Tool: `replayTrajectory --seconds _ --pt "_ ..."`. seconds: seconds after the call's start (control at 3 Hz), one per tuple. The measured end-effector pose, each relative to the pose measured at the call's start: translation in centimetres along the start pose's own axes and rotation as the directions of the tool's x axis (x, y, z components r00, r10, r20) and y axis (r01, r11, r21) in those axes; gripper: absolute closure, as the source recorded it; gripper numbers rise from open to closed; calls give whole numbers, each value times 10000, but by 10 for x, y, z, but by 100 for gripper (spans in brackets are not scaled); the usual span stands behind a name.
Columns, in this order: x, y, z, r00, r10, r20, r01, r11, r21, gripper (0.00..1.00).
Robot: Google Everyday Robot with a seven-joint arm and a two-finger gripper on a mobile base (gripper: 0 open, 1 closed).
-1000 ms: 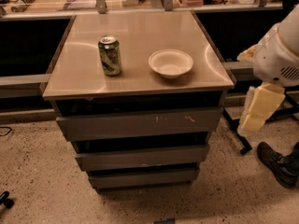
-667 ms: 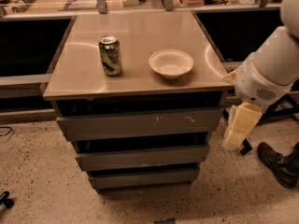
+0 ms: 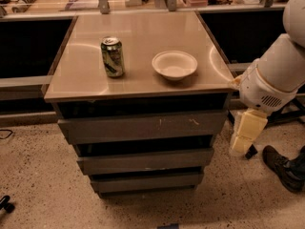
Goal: Open middle drawer
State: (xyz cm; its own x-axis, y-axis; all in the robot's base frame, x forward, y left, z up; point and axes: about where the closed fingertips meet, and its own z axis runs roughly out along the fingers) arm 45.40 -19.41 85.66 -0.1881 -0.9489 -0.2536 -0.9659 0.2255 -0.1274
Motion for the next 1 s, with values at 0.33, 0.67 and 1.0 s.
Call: replayTrajectory --seconds 0.33,0.67,1.0 --pt "15 9 52 9991 -401 115 404 9988 -263 0" --pt "21 13 131 9942 -955 491 973 9946 -357 0" --pt "17 -2 205 9886 -1031 1099 1066 9940 -264 0"
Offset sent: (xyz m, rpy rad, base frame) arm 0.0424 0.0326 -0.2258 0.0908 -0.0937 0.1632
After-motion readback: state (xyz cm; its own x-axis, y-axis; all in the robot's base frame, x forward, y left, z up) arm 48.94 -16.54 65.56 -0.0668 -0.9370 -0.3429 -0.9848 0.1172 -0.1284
